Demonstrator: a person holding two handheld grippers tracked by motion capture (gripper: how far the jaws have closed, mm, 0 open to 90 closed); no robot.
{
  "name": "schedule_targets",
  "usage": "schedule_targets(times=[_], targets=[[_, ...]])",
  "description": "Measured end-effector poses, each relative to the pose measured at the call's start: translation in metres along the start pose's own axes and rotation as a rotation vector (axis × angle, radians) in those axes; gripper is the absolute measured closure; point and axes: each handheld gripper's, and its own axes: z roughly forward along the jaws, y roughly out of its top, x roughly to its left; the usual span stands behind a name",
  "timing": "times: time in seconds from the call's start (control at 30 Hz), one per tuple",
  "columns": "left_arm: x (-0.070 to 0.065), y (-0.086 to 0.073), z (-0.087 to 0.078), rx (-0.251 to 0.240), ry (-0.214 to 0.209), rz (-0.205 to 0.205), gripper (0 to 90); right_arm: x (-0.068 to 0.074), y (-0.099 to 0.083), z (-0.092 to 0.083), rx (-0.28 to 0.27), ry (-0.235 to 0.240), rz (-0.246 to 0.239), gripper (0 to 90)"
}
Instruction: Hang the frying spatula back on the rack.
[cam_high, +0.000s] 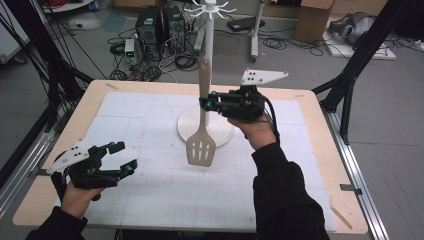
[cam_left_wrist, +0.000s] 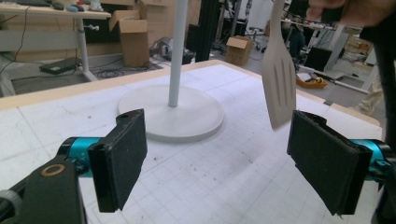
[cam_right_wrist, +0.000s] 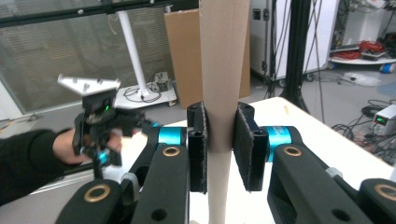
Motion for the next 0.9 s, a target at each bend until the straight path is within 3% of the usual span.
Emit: schedule_targets(times=[0.47, 0.7, 0.9], targets=[[0.000, -0.002, -0.003, -0.010, 0.004, 0.012, 20.7, -0.041, 0.047, 0.003, 0.005, -0.029, 0.009, 76.5], [0.001, -0.002, -0.004, -0.013, 0.000, 0.007, 21.1, -0.060, 0.058, 0.004, 0.003, -0.039, 0.034, 76.4], [0.002, -0.003, -0.004, -0.015, 0.000, 0.005, 21.2, -0.065, 0.063, 0.011, 0.014, -0.015, 0.045, 76.4]])
